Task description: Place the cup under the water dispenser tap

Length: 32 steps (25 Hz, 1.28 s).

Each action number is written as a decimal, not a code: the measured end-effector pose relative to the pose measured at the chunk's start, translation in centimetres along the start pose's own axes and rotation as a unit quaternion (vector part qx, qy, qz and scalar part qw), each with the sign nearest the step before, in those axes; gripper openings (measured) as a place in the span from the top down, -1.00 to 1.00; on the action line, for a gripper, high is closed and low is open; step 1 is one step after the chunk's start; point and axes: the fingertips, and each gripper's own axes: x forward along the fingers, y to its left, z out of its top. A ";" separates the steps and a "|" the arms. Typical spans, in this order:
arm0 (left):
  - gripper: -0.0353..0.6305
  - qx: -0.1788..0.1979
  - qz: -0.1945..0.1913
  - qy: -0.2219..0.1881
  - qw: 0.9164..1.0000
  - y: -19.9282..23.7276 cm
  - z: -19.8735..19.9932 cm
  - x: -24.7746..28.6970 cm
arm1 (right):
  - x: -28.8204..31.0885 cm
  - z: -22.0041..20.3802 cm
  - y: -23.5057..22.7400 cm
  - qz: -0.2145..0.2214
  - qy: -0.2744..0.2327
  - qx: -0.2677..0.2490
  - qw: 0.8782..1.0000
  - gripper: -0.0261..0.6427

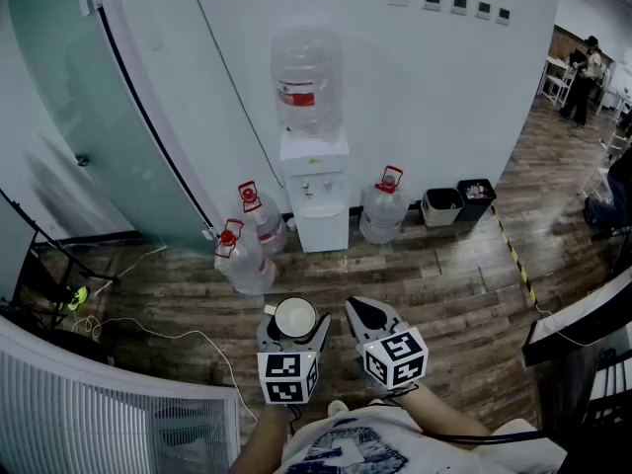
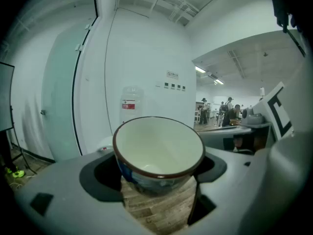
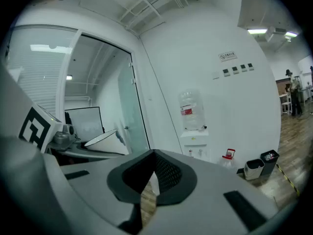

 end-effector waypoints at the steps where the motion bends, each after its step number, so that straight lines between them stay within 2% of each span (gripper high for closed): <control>1: -0.44 -0.004 0.000 -0.001 1.000 -0.1 -0.1 -0.2 | -0.1 -0.1 0.1 0.001 0.001 -0.001 1.000 0.86; 10: -0.44 -0.005 -0.012 0.004 1.000 0.0 -0.7 -0.8 | -0.5 -0.3 0.9 0.001 -0.005 0.012 1.000 0.86; 22: -0.44 -0.006 -0.017 0.005 1.000 2.3 -1.2 0.0 | 1.0 -0.2 0.9 -0.020 -0.015 0.015 1.000 0.86; 32: -0.44 0.000 -0.006 0.016 1.000 5.5 0.8 7.2 | 8.3 1.7 -4.3 -0.011 -0.021 0.030 0.999 0.86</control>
